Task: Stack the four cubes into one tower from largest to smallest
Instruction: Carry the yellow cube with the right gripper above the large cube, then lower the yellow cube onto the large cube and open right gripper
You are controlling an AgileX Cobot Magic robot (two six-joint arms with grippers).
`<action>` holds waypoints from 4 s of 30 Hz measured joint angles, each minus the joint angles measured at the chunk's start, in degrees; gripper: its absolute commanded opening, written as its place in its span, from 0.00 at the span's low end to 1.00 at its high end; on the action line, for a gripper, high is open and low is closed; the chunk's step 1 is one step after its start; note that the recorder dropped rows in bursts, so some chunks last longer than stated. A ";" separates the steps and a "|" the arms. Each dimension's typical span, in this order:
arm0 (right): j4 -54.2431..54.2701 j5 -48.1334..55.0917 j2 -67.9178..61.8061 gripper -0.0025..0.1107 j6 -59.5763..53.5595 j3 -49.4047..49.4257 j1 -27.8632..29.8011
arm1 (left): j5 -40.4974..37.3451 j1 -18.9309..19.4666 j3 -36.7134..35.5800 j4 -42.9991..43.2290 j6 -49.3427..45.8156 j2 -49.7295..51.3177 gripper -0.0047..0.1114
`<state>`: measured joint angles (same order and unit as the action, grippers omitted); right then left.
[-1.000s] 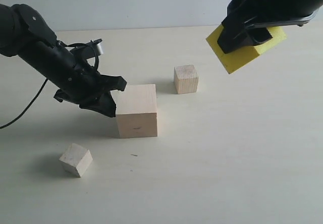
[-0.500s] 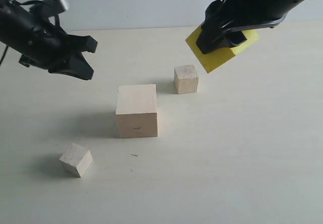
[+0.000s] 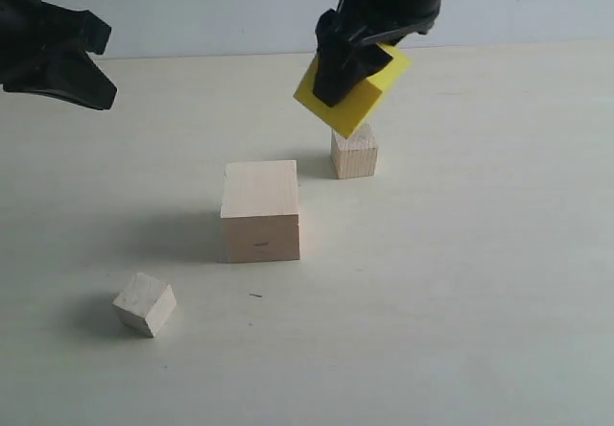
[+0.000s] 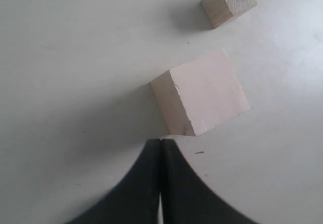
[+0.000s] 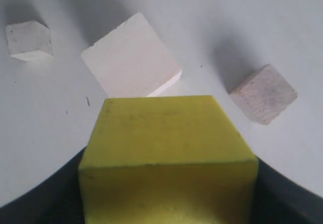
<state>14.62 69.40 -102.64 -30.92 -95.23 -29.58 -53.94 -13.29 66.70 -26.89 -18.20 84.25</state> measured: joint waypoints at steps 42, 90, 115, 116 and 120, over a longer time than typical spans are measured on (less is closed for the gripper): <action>-4.31 0.81 -17.77 0.02 -19.26 -13.47 -9.63 | -6.16 0.00 0.00 2.40 0.25 -0.77 0.04; -4.04 0.81 -20.45 0.02 -21.88 -11.72 -9.63 | -7.04 0.00 0.00 2.40 -0.43 -0.77 0.04; -2.63 0.37 -21.91 0.02 -25.19 -11.72 -9.88 | -7.04 0.00 0.00 2.40 -0.54 -0.77 0.04; -3.06 0.37 -21.91 0.02 -25.19 -11.72 -9.88 | -7.04 0.00 0.00 2.40 -0.54 -0.77 0.04; -3.76 0.49 -21.91 0.02 -25.19 -11.72 -9.88 | -7.04 0.00 0.00 2.40 -0.64 -0.77 0.04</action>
<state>10.86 69.88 -124.55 -56.11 -106.95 -39.46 -60.98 -13.29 66.70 -24.49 -18.84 83.48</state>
